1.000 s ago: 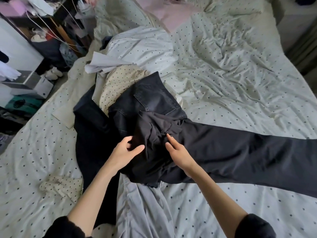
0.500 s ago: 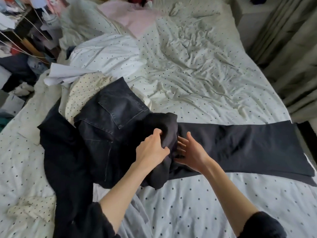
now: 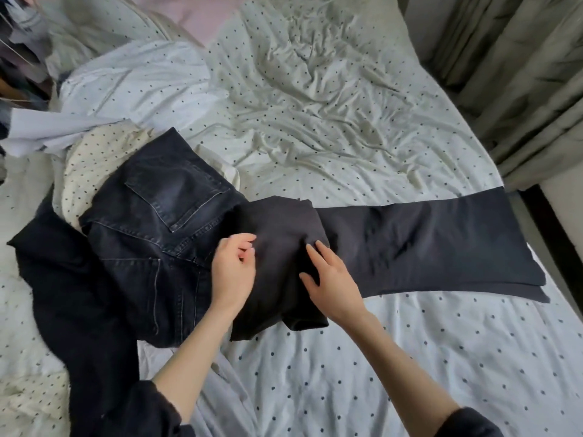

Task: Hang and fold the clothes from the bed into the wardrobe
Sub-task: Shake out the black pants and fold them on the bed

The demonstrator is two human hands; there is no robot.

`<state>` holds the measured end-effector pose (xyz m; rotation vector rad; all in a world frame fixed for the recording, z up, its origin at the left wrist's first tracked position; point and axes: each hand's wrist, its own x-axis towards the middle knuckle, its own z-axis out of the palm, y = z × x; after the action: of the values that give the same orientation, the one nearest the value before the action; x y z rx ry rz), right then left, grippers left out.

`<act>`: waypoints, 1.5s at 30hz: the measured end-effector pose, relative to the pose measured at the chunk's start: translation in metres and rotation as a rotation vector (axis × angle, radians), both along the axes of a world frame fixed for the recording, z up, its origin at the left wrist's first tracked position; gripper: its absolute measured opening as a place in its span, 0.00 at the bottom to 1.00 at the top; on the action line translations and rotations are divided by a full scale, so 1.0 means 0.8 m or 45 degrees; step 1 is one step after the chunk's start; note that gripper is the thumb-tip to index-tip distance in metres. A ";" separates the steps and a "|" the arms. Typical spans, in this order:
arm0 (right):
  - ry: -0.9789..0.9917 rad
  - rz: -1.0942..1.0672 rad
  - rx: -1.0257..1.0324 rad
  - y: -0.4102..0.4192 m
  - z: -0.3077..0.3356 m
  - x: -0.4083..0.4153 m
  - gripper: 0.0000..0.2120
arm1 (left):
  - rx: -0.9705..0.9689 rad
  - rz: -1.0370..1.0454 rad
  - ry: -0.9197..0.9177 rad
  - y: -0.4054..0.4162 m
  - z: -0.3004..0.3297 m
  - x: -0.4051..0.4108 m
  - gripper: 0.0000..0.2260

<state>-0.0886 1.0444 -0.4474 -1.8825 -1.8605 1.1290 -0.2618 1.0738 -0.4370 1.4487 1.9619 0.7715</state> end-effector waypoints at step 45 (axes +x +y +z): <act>0.136 -0.070 0.064 0.013 -0.012 0.253 0.20 | -0.317 0.242 -0.013 0.031 -0.008 0.248 0.14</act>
<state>0.1136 1.0548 -0.4568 -1.7980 -1.7530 1.1309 -0.0631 1.0990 -0.4432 1.1234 2.1241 0.5867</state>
